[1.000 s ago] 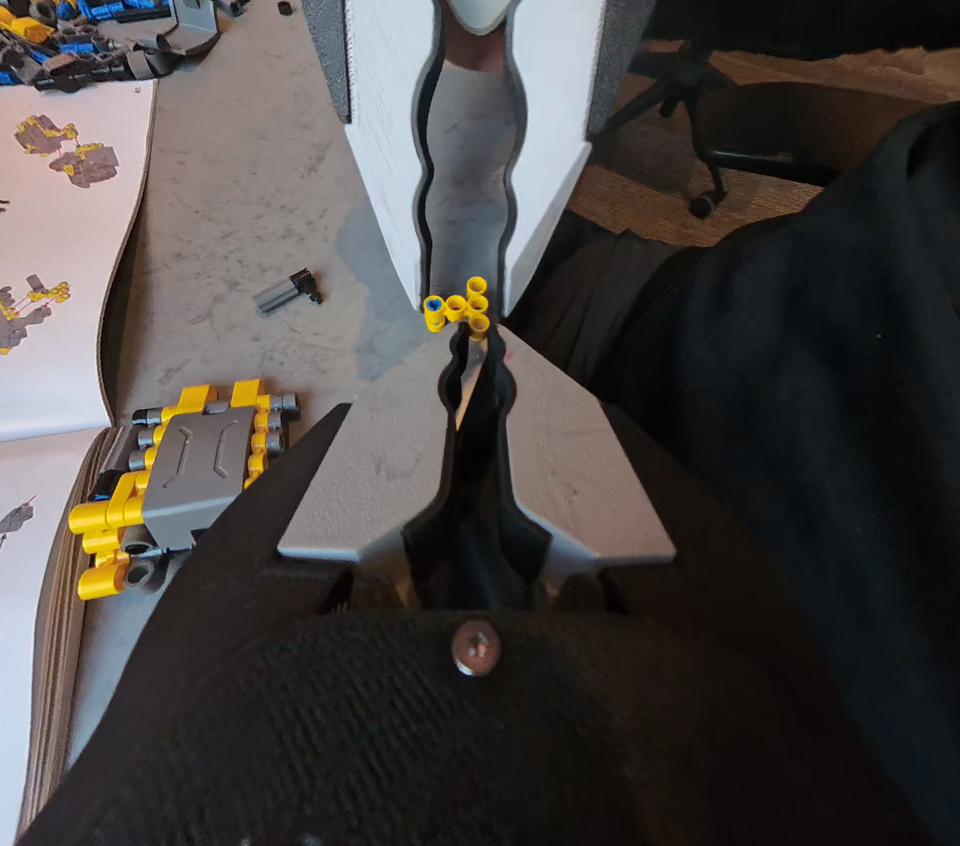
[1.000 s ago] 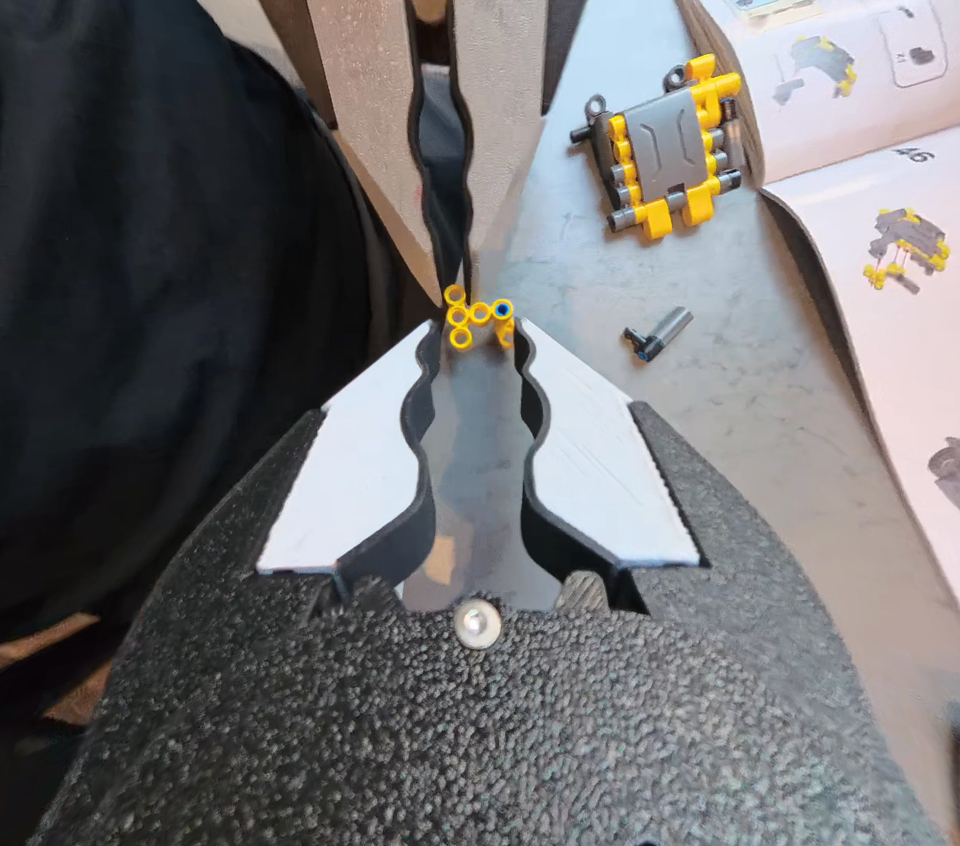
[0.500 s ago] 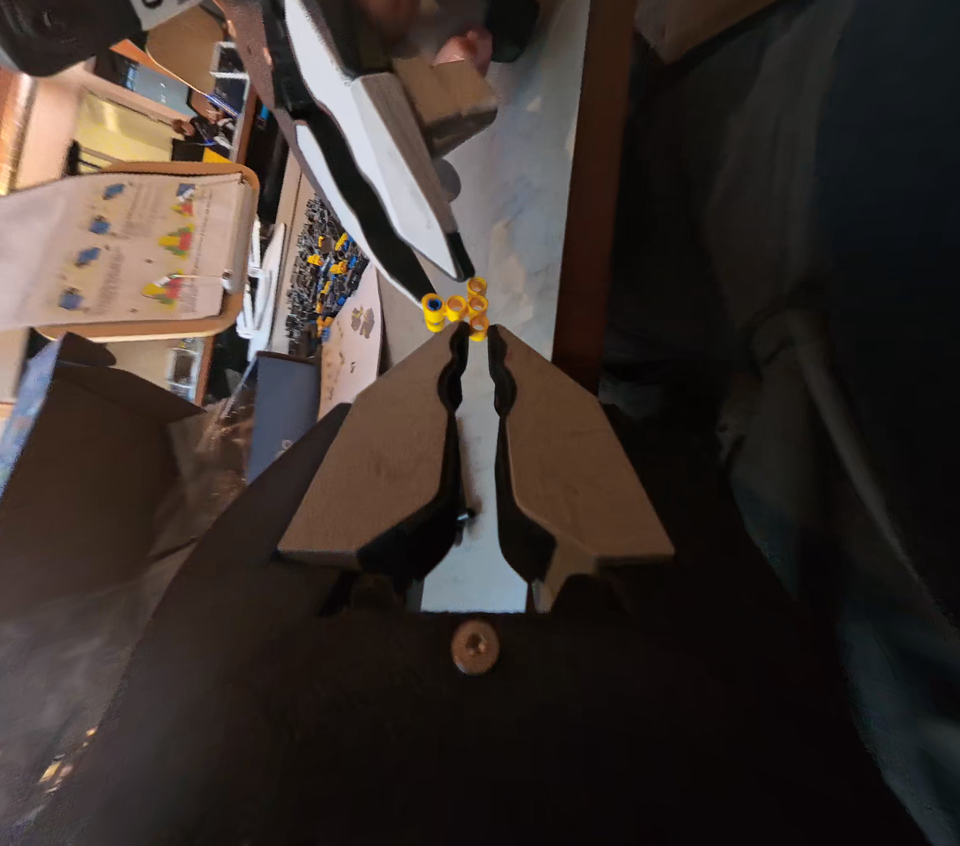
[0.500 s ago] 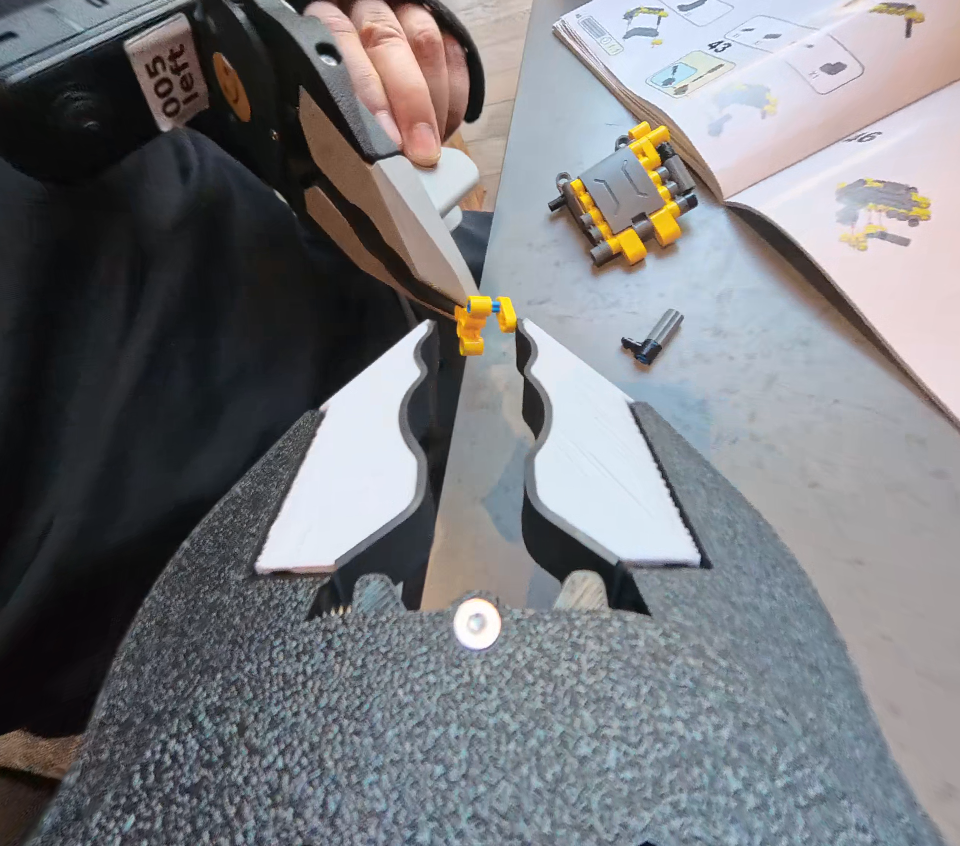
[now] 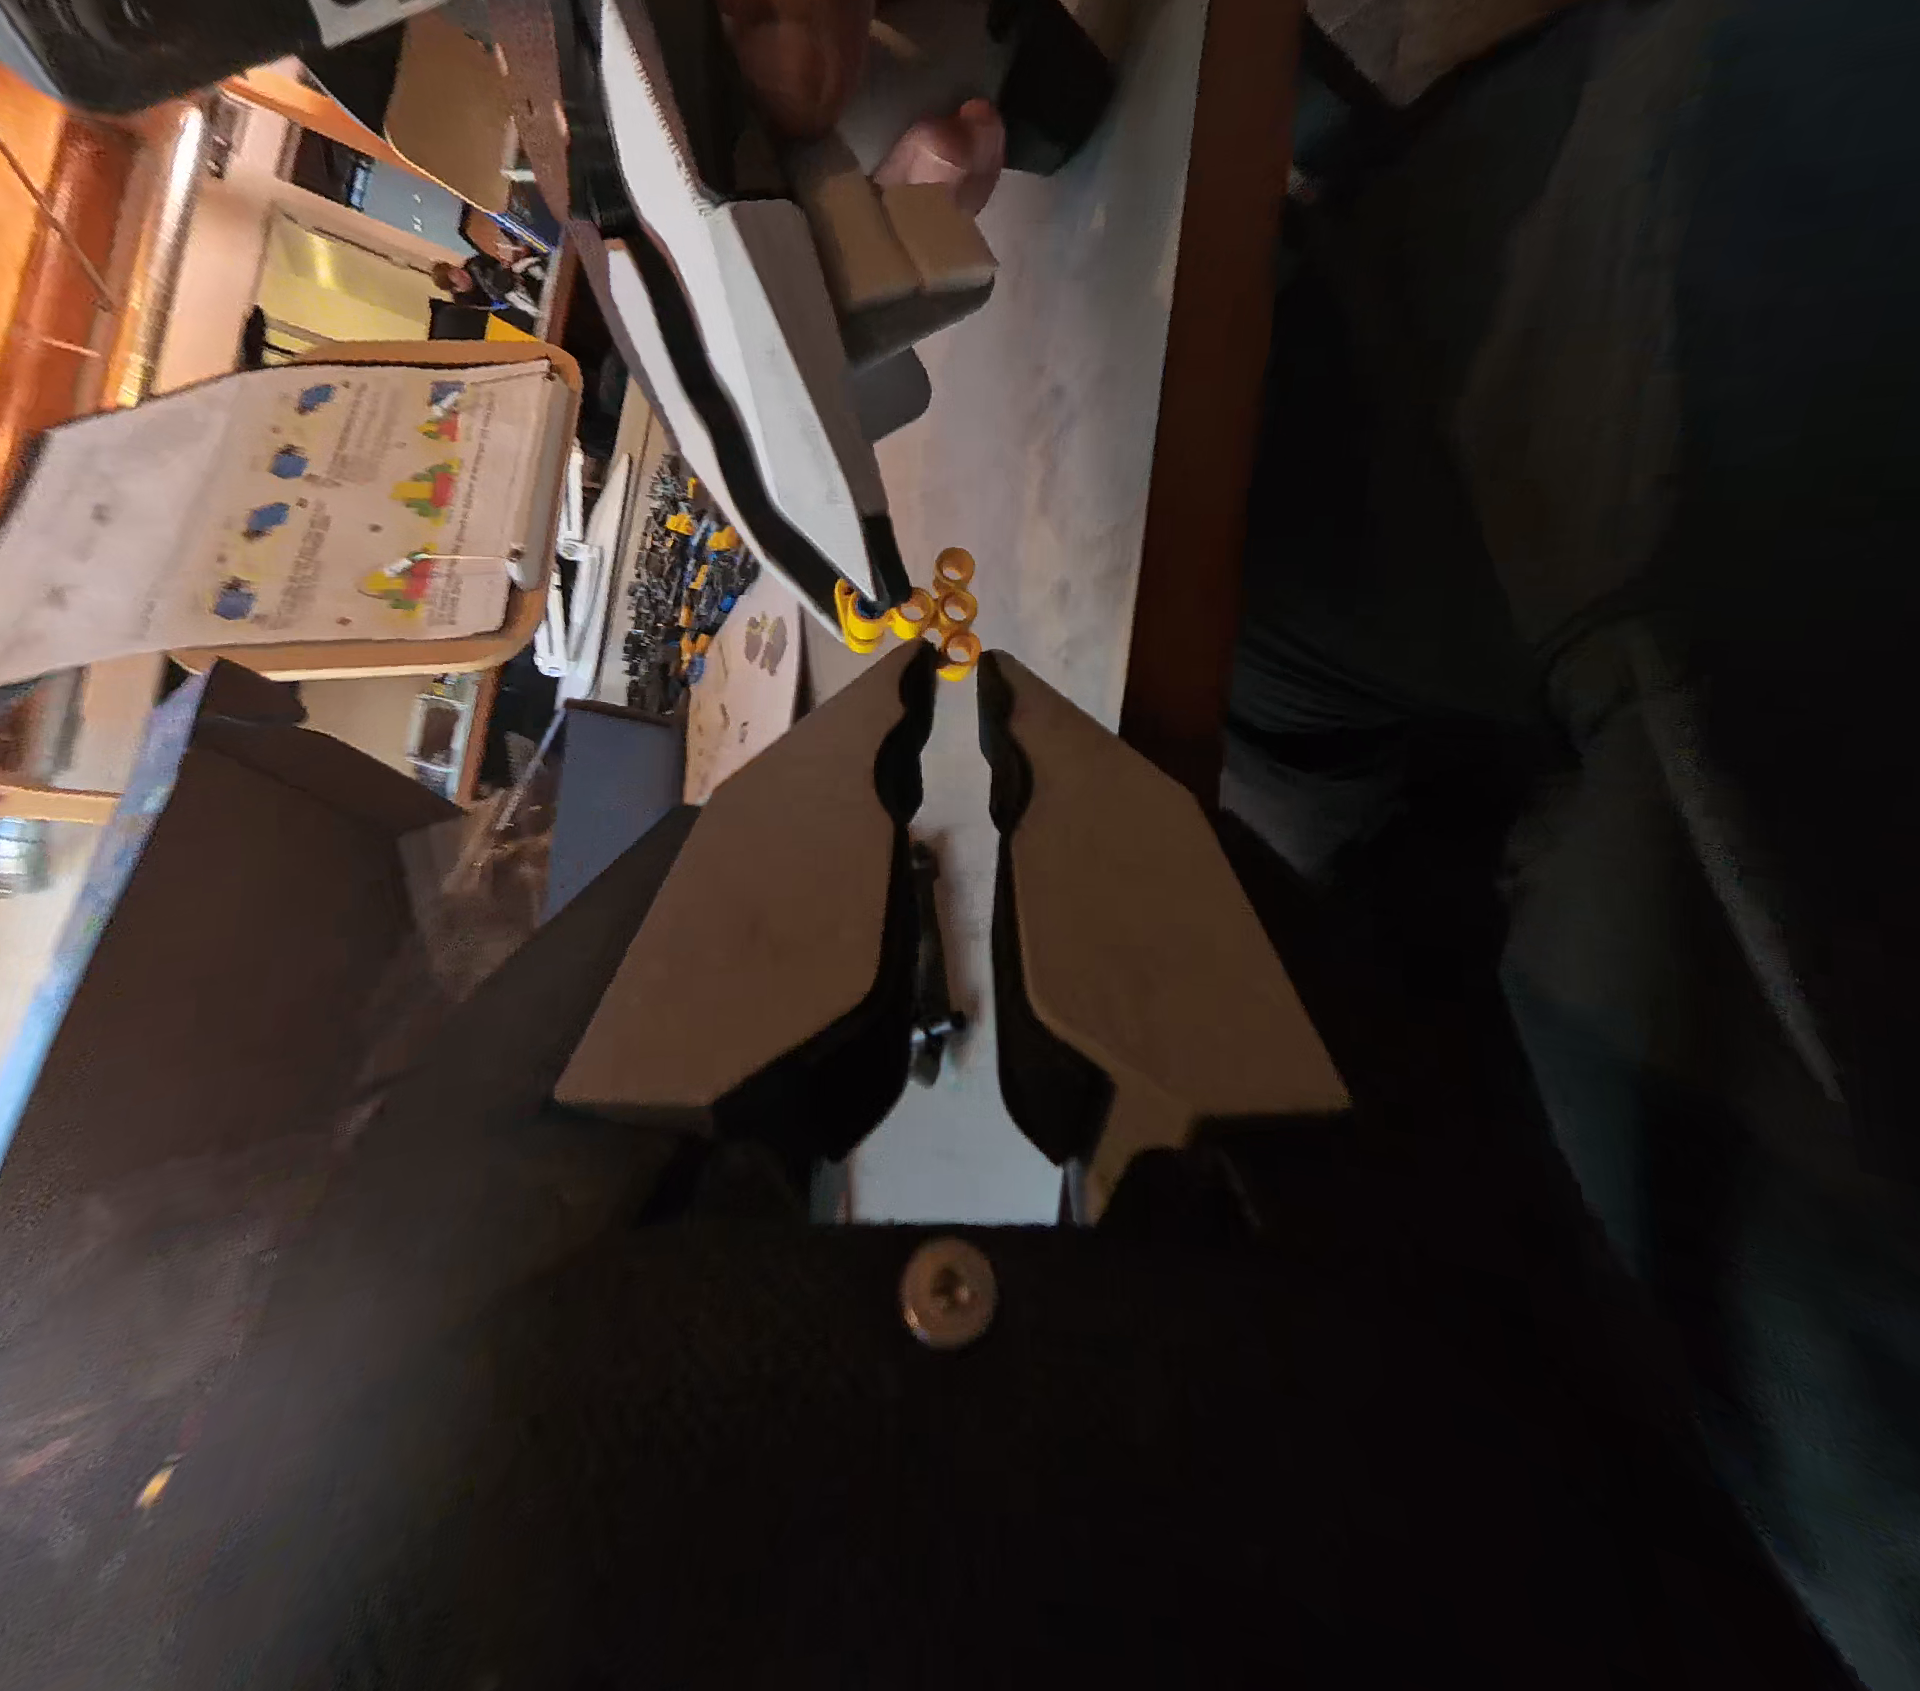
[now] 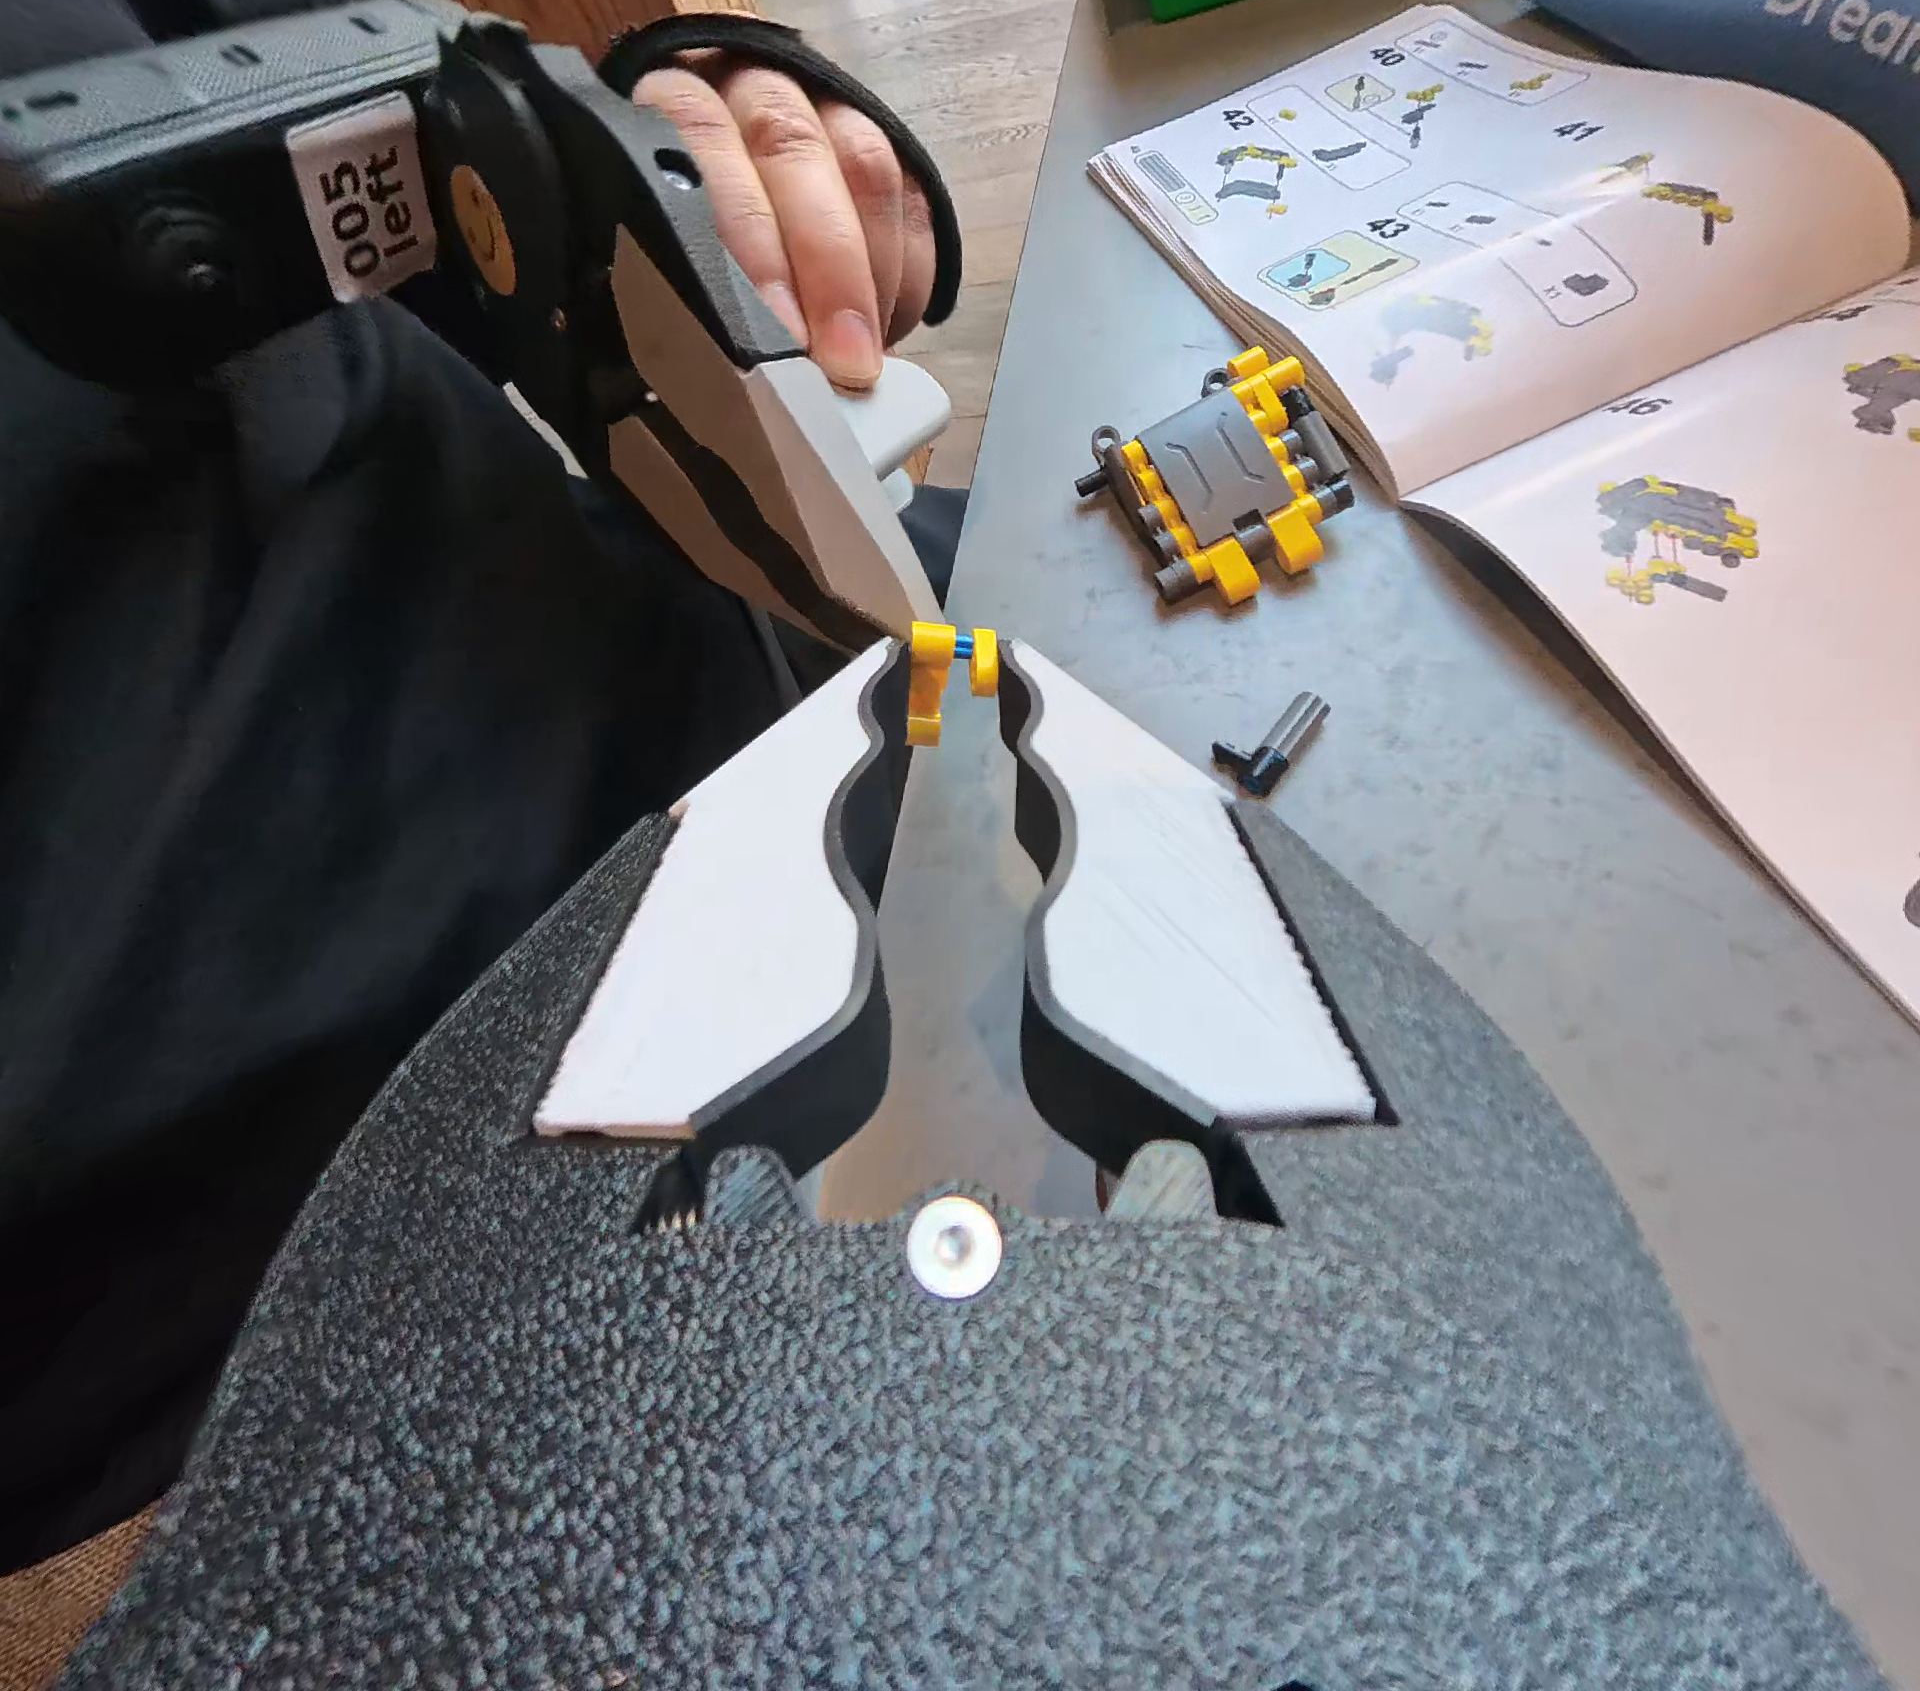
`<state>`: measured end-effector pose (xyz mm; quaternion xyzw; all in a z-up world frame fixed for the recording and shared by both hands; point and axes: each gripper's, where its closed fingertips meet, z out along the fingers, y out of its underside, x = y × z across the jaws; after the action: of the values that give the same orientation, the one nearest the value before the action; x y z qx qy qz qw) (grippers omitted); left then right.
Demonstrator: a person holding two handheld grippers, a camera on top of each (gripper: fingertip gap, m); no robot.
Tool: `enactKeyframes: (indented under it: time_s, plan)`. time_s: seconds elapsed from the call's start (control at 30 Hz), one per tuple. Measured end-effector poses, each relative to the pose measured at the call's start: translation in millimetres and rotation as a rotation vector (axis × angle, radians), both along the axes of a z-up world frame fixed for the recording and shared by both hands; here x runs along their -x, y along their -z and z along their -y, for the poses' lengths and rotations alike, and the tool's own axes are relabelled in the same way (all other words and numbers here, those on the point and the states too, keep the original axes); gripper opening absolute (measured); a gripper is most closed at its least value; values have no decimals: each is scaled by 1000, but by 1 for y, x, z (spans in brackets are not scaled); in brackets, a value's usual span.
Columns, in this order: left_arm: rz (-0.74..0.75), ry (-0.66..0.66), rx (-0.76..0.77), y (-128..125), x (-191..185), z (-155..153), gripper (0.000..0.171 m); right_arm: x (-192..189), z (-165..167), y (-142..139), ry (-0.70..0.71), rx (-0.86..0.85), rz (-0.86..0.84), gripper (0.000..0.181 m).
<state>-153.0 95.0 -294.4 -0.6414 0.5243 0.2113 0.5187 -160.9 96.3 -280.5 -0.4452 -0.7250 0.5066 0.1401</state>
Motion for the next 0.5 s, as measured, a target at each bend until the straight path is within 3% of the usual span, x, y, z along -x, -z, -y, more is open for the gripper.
enactKeyframes:
  time_s: [0.27,0.4,0.5]
  plan:
    - [402,-2,255,-3,4,5,6,3,-5,3,6,-79,-33,15]
    - [646,-25,398,-11,7,-1,34,3,-1,-5,-13,-92,-104,15]
    - [740,-15,448,-14,6,-3,34,4,2,-12,-27,-103,-168,15]
